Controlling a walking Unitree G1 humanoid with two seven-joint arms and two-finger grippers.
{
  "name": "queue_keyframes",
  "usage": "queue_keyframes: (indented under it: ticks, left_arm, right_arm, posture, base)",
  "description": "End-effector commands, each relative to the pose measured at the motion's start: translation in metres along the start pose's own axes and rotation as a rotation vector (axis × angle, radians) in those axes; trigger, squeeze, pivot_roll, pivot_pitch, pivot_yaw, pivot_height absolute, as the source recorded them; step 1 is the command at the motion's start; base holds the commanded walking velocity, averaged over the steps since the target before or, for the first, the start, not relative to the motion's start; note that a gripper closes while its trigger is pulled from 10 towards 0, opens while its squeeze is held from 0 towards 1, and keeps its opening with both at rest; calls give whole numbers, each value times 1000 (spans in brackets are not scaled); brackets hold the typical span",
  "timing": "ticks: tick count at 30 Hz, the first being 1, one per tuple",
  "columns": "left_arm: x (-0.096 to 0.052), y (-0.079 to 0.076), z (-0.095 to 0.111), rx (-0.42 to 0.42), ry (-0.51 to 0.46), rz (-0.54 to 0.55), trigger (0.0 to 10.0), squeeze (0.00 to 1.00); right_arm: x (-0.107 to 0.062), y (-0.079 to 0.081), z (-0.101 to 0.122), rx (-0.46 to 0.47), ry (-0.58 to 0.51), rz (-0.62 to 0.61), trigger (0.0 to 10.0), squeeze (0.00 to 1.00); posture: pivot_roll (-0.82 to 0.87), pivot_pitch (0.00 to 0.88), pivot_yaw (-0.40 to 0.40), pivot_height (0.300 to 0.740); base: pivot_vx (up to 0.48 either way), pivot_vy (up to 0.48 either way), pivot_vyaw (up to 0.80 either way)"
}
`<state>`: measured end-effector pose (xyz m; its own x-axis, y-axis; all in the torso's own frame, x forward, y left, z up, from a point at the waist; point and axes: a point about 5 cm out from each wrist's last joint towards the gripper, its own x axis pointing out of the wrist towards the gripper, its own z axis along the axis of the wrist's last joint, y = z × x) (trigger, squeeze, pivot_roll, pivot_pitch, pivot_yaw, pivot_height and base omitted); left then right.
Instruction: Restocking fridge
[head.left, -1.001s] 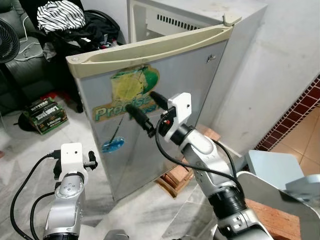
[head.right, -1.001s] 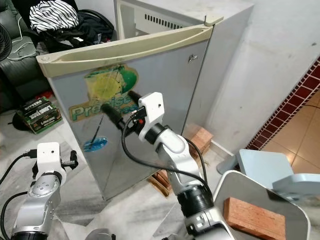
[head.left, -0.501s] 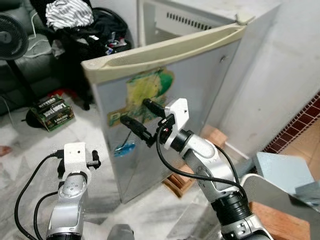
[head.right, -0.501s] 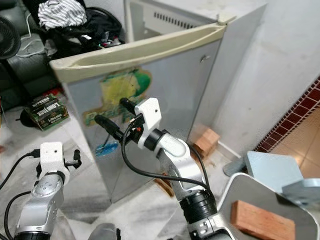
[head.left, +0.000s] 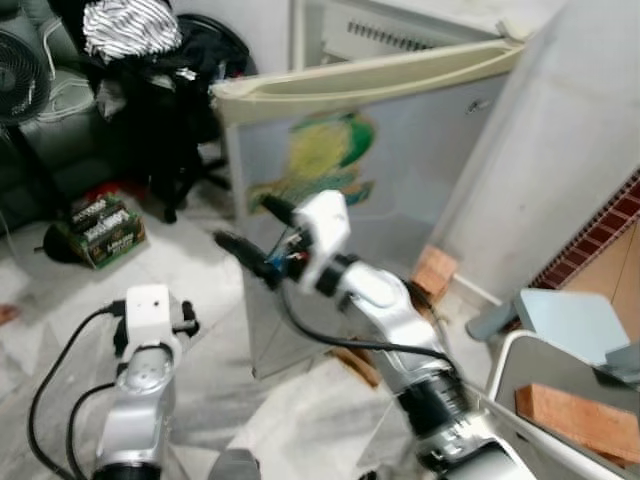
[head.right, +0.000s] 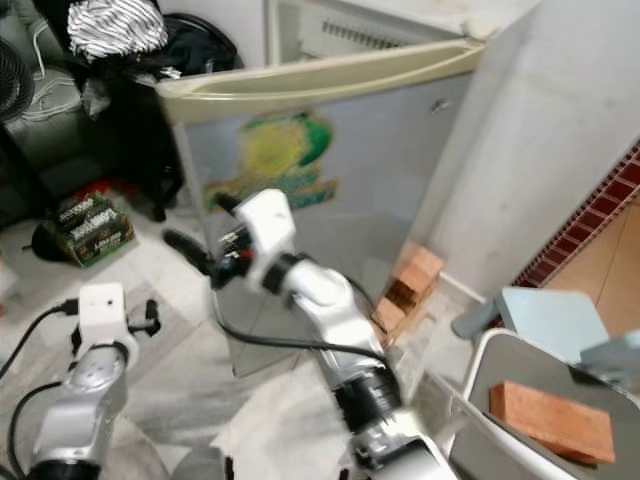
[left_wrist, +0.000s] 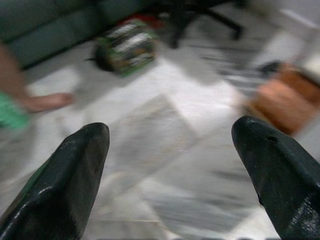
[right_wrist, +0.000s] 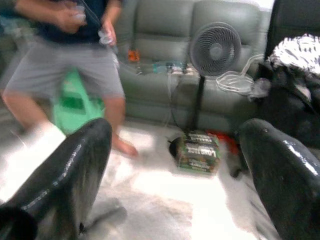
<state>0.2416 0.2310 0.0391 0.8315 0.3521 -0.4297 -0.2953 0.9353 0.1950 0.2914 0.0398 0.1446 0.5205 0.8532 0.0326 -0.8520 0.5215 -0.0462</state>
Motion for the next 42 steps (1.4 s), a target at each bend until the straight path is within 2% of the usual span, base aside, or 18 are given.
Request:
queue_keyframes:
  ticks: [1, 7, 9, 15, 16, 20, 21, 22, 23, 24, 26, 28, 29, 32, 33, 34, 39, 42]
  left_arm:
    - [2, -3, 5, -3, -13, 5, 10000, 0]
    - [1, 1, 4, -11, -10, 27, 10000, 0]
    - [0, 1, 5, -20, -27, 28, 10000, 0]
    - [-3, 0, 5, -27, -59, 6, 10000, 0]
    - [-3, -2, 3, -30, -53, 3, 10000, 0]
    - [-1, -4, 5, -28, -60, -4, 10000, 0]
    - [-1, -5, 6, -26, -61, -9, 10000, 0]
    - [-1, -5, 6, -26, -61, -9, 10000, 0]
    - [-1, -6, 6, -23, -62, -16, 10000, 0]
    - [-1, -6, 6, -23, -62, -16, 10000, 0]
    - [0, -4, 6, -21, -65, -17, 10000, 0]
    - [0, -3, 6, -21, -65, -16, 10000, 0]
    - [0, -2, 5, -20, -65, -14, 10000, 0]
    - [-1, 0, 4, -20, -62, -9, 10000, 0]
    - [-2, 2, 2, -20, -60, -7, 10000, 0]
    - [-2, 2, 2, -20, -58, -6, 10000, 0]
    - [-1, 3, -1, -14, -49, -8, 10000, 0]
    - [1, 1, 2, -9, -53, -17, 10000, 0]
  right_arm:
    - [46, 25, 31, -16, -70, -24, 10000, 0]
    - [70, 49, 58, 35, -153, -21, 10000, 0]
    - [70, 51, 64, 49, -188, -4, 10000, 0]
    - [45, 23, 50, 156, -247, 1, 10000, 0]
    - [26, 7, 39, 171, -253, 8, 10000, 0]
    - [0, -9, 24, 206, -255, 27, 10000, 0]
    - [-19, -22, 9, 170, -184, 2, 10000, 0]
    - [-19, -22, 9, 170, -184, 2, 10000, 0]
    - [-41, -36, -5, 139, -108, -47, 10000, 0]
    - [-41, -36, -5, 139, -108, -47, 10000, 0]
    - [-88, -63, -30, 165, 10, -184, 10000, 0]
    - [-107, -72, -42, 130, 85, -248, 10000, 0]
    - [-129, -83, -53, 103, 157, -330, 10000, 0]
    - [-165, -95, -60, 104, 202, -470, 10000, 0]
    - [-189, -99, -63, 117, 216, -571, 10000, 0]
    - [-201, -98, -66, 127, 233, -610, 10000, 0]
    - [-229, -91, -75, 93, 315, -675, 10000, 0]
    - [-231, -92, -75, 95, 324, -691, 10000, 0]
  posture:
    - [169, 6, -49, 740]
    - [203, 1, -68, 740]
    - [209, 0, -75, 740]
    - [199, 2, -79, 740]
    - [180, 1, -74, 740]
    - [175, 1, -70, 740]
    - [166, 2, -63, 740]
    - [166, 2, -63, 740]
    - [163, 0, -60, 740]
    - [163, 0, -60, 740]
    - [158, 0, -60, 740]
    - [154, 0, -61, 740]
    - [153, 0, -65, 740]
    - [151, 1, -67, 740]
    - [147, 0, -67, 740]
    - [142, 0, -65, 740]
    - [127, 0, -56, 740]
    - [120, 0, -47, 740]
  base:
    - [0, 480, 0]
    - [0, 480, 0]
    - [0, 480, 0]
    - [0, 0, 0]
    - [0, 0, 0]
    - [0, 0, 0]
    - [0, 0, 0]
    - [0, 0, 0]
    - [0, 0, 0]
    - [0, 0, 0]
    - [0, 0, 0]
    - [0, 0, 0]
    - [0, 0, 0]
    - [0, 0, 0]
    - [0, 0, 0]
    - [0, 0, 0]
    - [0, 0, 0]
    - [0, 0, 0]
